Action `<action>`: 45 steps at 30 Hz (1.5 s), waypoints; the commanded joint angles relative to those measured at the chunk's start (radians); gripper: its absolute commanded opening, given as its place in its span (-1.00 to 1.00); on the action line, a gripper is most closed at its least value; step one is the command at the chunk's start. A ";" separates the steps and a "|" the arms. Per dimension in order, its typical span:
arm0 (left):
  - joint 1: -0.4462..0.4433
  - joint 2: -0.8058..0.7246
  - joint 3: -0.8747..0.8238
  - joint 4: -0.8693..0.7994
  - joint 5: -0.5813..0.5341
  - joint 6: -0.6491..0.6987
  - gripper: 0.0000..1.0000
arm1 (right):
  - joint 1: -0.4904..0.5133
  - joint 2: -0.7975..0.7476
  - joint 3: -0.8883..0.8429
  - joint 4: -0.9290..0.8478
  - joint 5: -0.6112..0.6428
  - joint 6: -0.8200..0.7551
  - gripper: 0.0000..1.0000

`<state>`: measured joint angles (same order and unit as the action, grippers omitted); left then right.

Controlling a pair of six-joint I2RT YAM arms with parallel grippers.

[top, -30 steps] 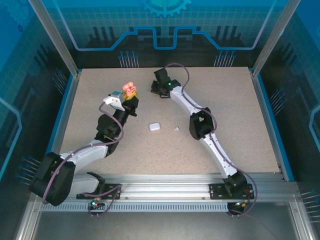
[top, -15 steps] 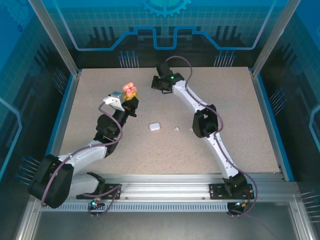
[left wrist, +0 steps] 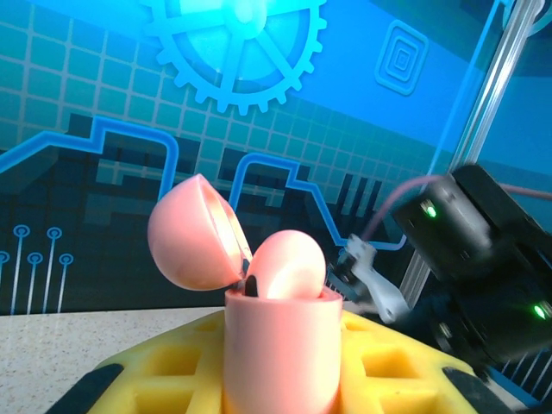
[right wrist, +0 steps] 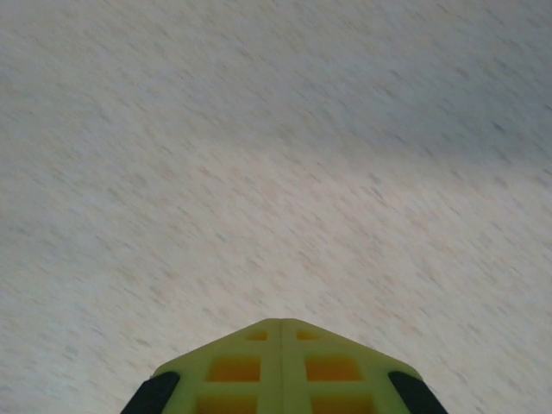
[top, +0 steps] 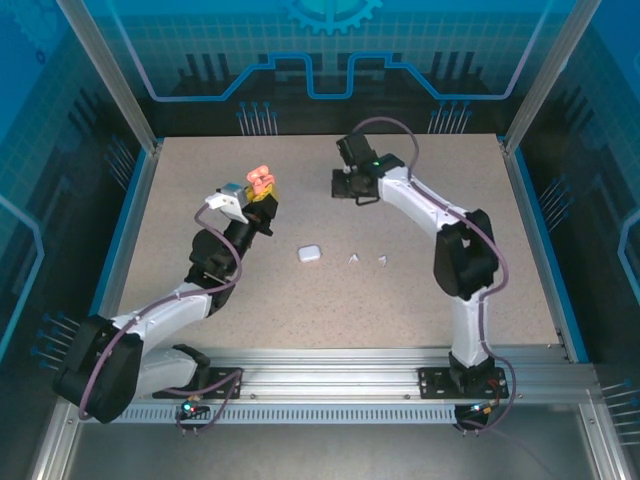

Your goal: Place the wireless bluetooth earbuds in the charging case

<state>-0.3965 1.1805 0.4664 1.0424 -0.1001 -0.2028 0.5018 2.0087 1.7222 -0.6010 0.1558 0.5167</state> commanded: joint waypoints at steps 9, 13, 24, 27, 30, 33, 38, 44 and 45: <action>-0.042 -0.026 0.020 0.013 0.042 -0.014 -1.00 | -0.042 -0.049 -0.295 0.029 0.283 -0.143 -1.00; -0.070 -0.020 0.025 0.014 0.027 -0.001 -1.00 | 0.004 0.039 -0.225 -0.024 0.393 -0.180 -1.00; -0.088 -0.009 0.021 0.039 0.005 0.005 -1.00 | 0.124 0.219 -0.030 -0.133 0.475 -0.206 -0.58; -0.088 -0.009 0.015 0.049 0.002 0.003 -1.00 | 0.143 0.232 0.002 -0.158 0.463 -0.195 -0.39; -0.088 -0.005 0.009 0.060 0.001 0.002 -1.00 | 0.159 0.225 0.048 -0.196 0.448 -0.173 -0.21; -0.087 -0.001 0.009 0.066 0.000 0.001 -1.00 | 0.161 0.193 0.084 -0.241 0.437 -0.126 0.03; -0.089 -0.002 0.009 0.080 -0.004 0.000 -1.00 | 0.131 0.135 0.100 -0.347 0.352 0.010 0.13; -0.088 -0.002 0.009 0.084 -0.005 0.014 -1.00 | 0.068 0.131 0.037 -0.337 0.197 0.096 0.11; -0.088 -0.002 0.010 0.084 -0.004 0.015 -1.00 | 0.060 0.135 0.033 -0.332 0.181 0.103 0.10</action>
<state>-0.4782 1.1770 0.4664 1.0721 -0.0895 -0.2077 0.5968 2.1593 1.7847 -0.9058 0.4313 0.5484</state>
